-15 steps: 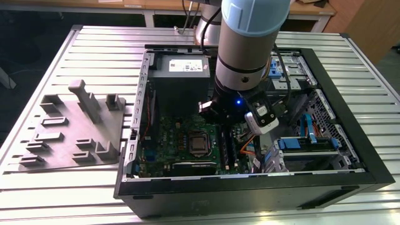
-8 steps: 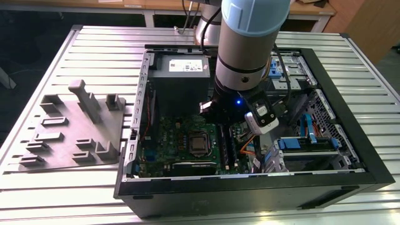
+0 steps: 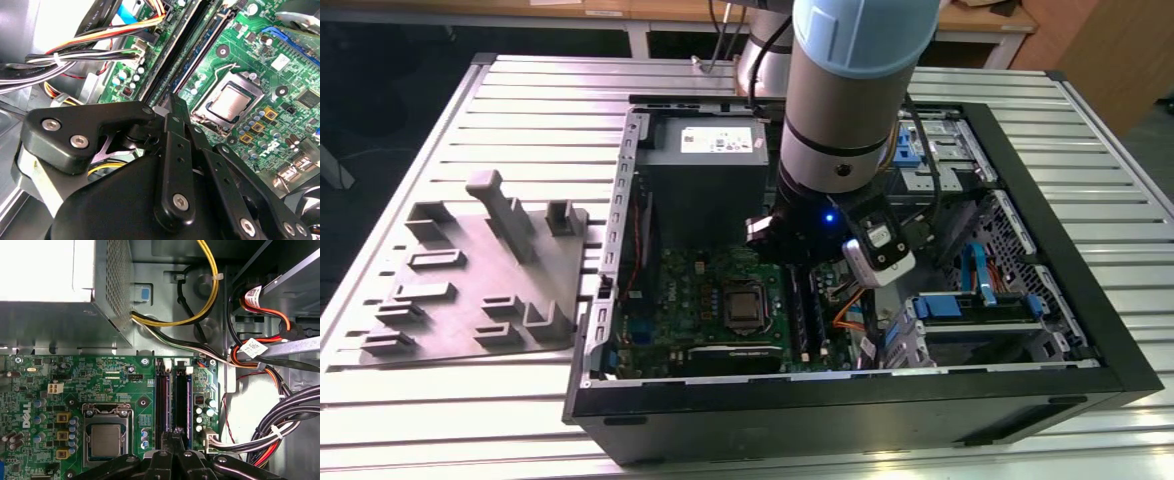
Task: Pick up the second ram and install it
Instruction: 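Press down the second ram until it locks into place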
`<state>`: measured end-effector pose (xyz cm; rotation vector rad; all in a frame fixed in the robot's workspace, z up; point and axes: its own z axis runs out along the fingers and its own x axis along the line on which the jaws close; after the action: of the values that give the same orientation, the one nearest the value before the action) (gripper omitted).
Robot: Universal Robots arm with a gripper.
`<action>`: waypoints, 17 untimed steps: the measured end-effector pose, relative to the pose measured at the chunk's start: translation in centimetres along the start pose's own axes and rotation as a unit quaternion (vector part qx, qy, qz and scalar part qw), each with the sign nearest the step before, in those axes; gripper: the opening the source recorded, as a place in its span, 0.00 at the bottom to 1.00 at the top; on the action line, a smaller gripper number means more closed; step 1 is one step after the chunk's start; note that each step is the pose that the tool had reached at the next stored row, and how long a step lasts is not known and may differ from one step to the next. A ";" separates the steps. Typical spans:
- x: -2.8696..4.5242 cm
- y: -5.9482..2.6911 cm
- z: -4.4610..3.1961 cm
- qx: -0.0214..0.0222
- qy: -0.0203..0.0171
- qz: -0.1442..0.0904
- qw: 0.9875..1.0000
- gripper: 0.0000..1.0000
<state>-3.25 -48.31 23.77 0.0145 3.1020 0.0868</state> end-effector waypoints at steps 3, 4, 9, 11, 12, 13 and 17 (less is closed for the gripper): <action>0.00 0.00 0.00 0.000 0.000 0.000 1.000 0.10; 0.00 0.00 0.00 0.000 0.000 0.000 1.000 0.10; 0.01 0.13 0.00 0.000 0.000 0.000 1.000 0.10; 0.01 0.37 0.03 0.000 0.000 0.000 1.000 0.10; 0.01 0.52 0.04 0.000 0.000 0.000 1.000 0.10; 0.01 0.66 0.05 0.000 0.000 0.000 1.000 0.10; 0.02 1.34 0.09 0.000 0.000 0.000 1.000 0.10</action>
<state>-3.25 -46.97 23.75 0.0145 3.1021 0.0865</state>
